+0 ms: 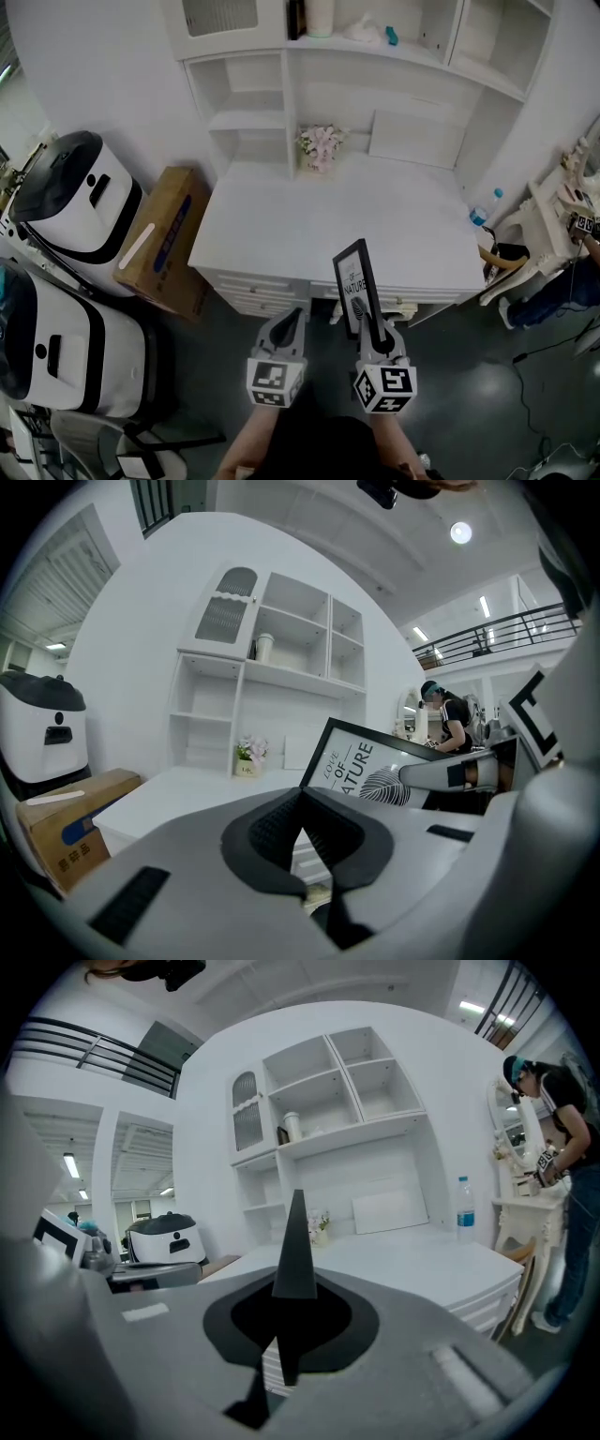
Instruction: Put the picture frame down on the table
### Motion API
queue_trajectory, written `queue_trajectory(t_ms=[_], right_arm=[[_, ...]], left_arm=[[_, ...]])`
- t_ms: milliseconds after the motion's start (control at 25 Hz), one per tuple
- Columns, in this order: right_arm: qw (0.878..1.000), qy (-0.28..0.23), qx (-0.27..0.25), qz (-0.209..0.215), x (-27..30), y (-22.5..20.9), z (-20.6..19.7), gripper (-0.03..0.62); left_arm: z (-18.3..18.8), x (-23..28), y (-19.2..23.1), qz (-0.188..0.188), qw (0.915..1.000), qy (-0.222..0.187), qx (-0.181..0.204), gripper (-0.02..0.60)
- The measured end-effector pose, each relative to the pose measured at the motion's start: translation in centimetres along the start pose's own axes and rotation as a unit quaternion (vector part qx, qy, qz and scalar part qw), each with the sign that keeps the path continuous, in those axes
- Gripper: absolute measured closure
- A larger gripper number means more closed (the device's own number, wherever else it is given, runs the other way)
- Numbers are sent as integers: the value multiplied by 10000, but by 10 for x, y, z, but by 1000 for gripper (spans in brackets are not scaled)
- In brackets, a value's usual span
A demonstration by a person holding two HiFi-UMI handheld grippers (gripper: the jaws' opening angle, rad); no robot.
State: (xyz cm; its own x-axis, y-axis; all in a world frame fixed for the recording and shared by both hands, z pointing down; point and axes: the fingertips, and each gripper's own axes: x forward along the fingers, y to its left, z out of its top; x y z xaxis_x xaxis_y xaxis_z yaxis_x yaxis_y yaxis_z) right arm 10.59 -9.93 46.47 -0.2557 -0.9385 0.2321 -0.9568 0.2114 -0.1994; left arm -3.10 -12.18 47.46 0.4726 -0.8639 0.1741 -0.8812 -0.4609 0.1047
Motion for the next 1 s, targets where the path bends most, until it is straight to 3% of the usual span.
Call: queue_trajectory(t_ms=[440,720,1000], right_arm=[[9997,96,173,-166,68,1,12,582],[9947,226,989,-182,102,-3,3,582],[9778,263,2070,-195,130,-7,-12,582]], left_arm=[[13,56,50,-148,9999,48,-69,572],[8,83,72,-231,9995,188,-127,572],[-1,101,91,-298,9989,335,-168,572]])
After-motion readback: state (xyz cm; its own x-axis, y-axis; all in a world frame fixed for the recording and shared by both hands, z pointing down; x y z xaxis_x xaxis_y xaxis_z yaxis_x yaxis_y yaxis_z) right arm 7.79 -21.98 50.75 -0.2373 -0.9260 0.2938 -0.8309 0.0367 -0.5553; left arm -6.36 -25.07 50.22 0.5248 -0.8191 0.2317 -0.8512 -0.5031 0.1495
